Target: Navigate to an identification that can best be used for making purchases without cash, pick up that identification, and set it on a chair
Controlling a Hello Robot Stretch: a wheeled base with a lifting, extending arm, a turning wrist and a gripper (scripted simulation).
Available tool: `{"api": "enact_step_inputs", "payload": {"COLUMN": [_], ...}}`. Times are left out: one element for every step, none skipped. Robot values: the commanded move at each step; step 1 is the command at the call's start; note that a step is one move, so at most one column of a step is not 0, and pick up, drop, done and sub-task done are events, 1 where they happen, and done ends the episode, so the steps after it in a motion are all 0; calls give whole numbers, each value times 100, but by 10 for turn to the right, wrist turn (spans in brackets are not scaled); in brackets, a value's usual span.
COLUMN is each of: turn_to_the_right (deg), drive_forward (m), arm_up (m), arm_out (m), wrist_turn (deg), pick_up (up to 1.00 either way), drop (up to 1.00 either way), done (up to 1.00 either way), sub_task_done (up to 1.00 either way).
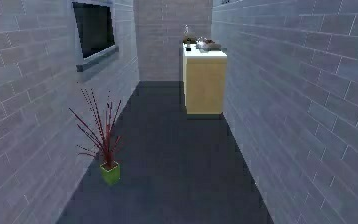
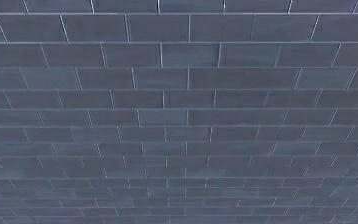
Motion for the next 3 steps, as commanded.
{"api": "enact_step_inputs", "payload": {"turn_to_the_right": [0, 0, -210], "drive_forward": [100, 90, 0], "arm_up": [0, 0, 0], "arm_out": [0, 0, 0], "wrist_turn": [0, 0, 0], "pick_up": [0, 0, 0], "drop": [0, 0, 0], "done": [0, 0, 0], "sub_task_done": [0, 0, 0]}}
